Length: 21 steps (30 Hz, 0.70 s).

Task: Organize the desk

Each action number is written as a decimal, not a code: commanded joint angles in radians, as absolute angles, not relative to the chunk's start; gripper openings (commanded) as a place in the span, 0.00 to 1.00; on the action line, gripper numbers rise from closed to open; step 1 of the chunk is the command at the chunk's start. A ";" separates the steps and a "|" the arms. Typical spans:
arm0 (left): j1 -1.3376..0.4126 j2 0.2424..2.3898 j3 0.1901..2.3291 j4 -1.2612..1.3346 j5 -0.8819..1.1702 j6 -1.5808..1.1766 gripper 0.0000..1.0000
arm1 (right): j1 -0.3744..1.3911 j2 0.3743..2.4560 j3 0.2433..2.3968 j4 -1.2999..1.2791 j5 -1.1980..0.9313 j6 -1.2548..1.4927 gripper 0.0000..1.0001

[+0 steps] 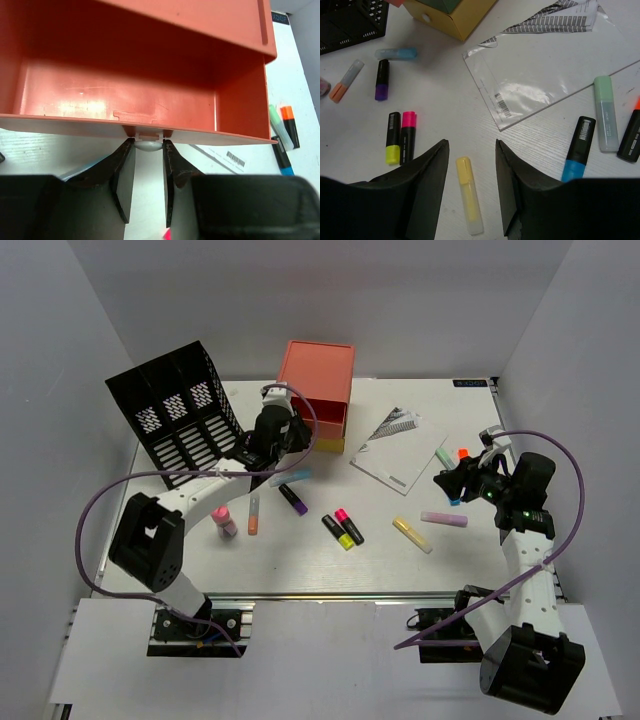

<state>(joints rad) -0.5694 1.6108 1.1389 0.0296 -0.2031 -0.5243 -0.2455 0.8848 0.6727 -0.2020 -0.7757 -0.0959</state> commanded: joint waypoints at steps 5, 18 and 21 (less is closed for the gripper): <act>-0.568 1.516 1.074 0.049 -0.127 -0.540 0.18 | -0.242 0.890 0.670 -0.167 -0.767 -0.098 0.48; -0.568 1.445 1.062 0.006 -0.121 -0.517 0.84 | -0.241 0.896 0.670 -0.169 -0.776 -0.112 0.49; -0.568 1.391 1.046 -0.038 -0.117 -0.508 0.84 | -0.241 0.897 0.670 -0.172 -0.779 -0.113 0.49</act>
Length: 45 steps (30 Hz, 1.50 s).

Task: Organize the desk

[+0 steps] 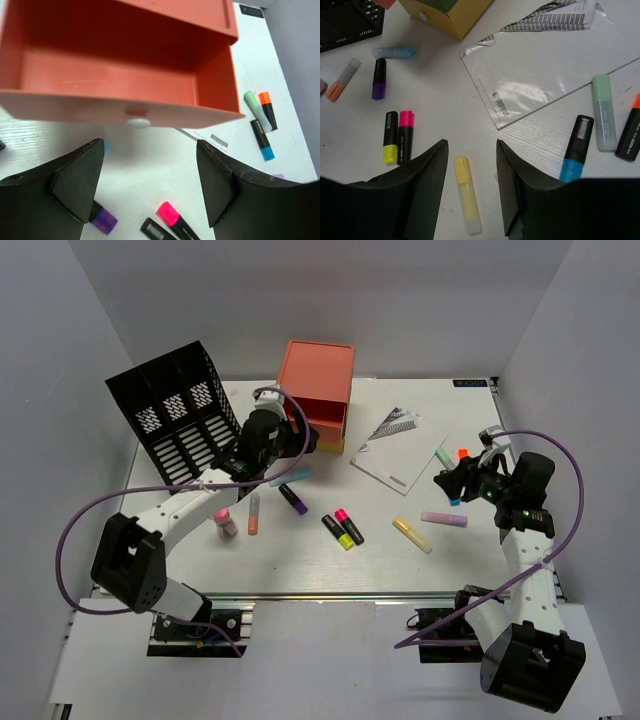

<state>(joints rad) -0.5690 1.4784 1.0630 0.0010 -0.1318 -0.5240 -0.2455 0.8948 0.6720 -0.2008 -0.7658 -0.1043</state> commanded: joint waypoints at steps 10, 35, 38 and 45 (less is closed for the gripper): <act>-0.548 1.085 0.917 -0.276 -0.158 -0.555 0.00 | -0.239 0.899 0.673 -0.181 -0.796 -0.130 0.42; -0.463 1.074 0.876 -0.882 -0.491 -0.813 0.98 | -0.241 0.879 0.680 -0.189 -0.816 -0.124 0.39; -0.454 1.072 0.884 -0.877 -0.479 -0.802 0.98 | -0.239 0.876 0.681 -0.190 -0.813 -0.124 0.39; -0.436 1.049 0.887 -0.922 -0.515 -0.772 0.98 | -0.241 0.874 0.681 -0.189 -0.813 -0.124 0.39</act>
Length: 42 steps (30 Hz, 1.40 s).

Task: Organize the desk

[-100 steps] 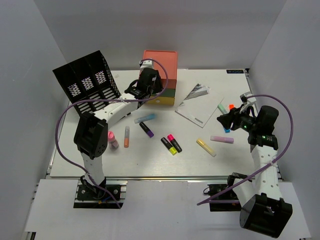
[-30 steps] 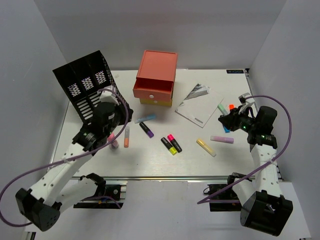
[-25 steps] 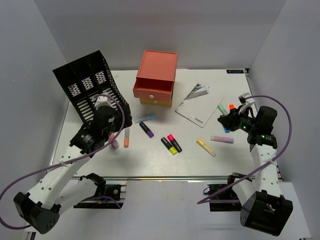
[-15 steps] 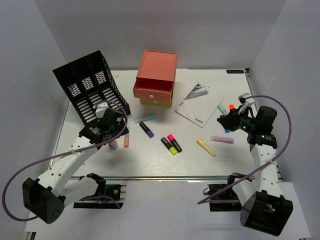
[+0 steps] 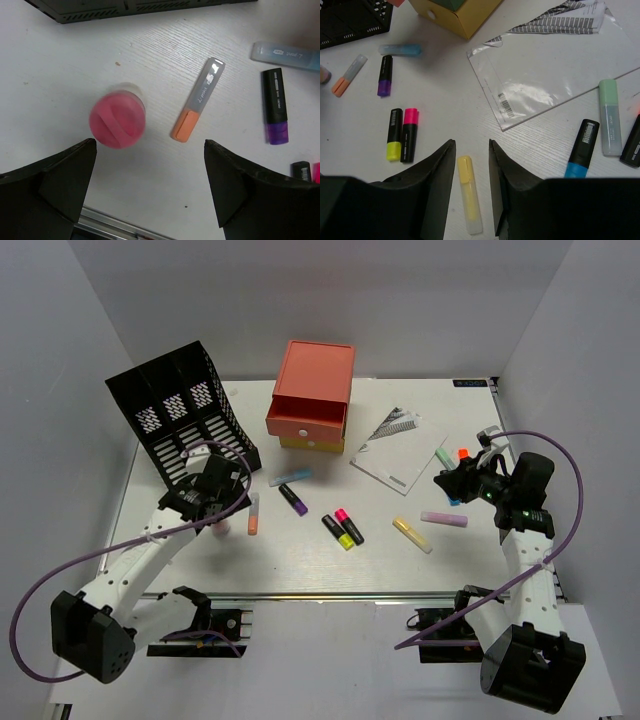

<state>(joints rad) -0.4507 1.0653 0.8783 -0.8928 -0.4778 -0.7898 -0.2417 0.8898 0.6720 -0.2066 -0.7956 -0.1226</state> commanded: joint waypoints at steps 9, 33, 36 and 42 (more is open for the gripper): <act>-0.403 1.117 0.811 -0.856 -0.511 -0.739 0.98 | -0.241 0.879 0.681 -0.189 -0.807 -0.126 0.39; -0.288 1.178 0.844 -0.747 -0.451 -0.655 0.34 | -0.239 0.877 0.684 -0.192 -0.802 -0.129 0.40; -0.288 1.128 0.876 -0.781 -0.391 -0.647 0.00 | -0.239 0.879 0.684 -0.190 -0.801 -0.129 0.40; -0.299 0.984 0.982 -0.740 -0.119 -0.575 0.00 | -0.241 0.879 0.684 -0.190 -0.796 -0.129 0.40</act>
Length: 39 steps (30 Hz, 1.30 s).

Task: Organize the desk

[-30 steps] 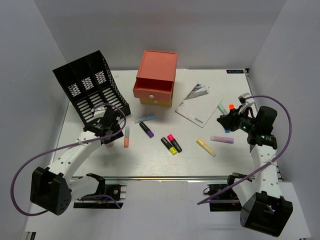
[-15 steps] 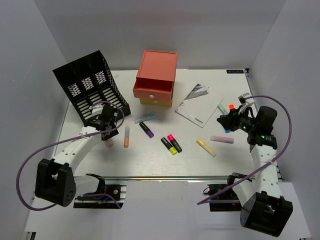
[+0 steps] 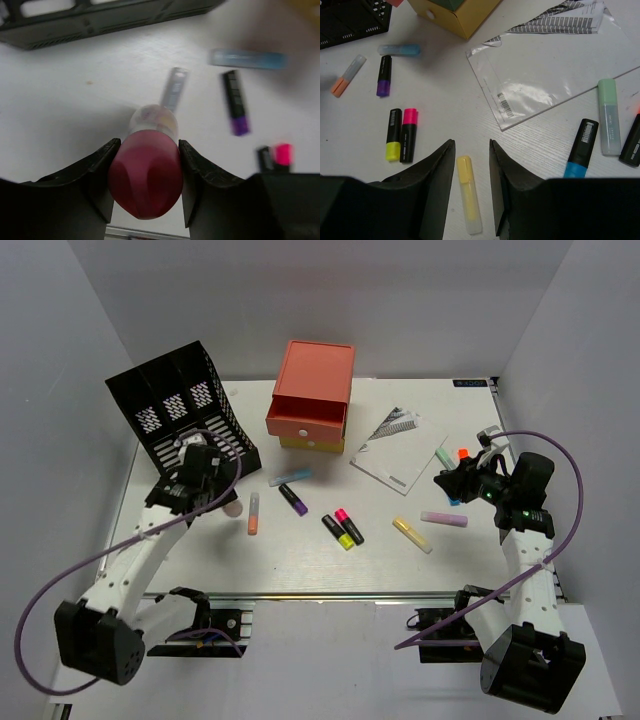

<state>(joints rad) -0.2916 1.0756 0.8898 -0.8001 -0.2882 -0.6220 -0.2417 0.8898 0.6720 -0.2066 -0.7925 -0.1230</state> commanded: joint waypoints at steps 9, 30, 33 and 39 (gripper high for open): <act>-0.290 1.029 1.095 -0.397 0.464 -0.624 0.00 | -0.244 0.885 0.680 -0.190 -0.787 -0.127 0.40; -0.290 1.632 1.518 0.129 0.891 -0.389 0.00 | -0.241 0.893 0.678 -0.189 -0.795 -0.132 0.39; -0.290 1.652 1.552 0.074 0.896 -0.255 0.03 | -0.241 0.894 0.677 -0.190 -0.793 -0.133 0.40; -0.281 1.667 1.545 0.020 0.904 -0.043 0.11 | -0.239 0.896 0.678 -0.190 -0.793 -0.135 0.40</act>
<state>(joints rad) -0.2890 1.6848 1.5120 0.0452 0.8738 -0.2119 -0.2417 0.8902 0.6720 -0.2070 -0.7872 -0.1234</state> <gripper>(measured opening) 0.568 0.395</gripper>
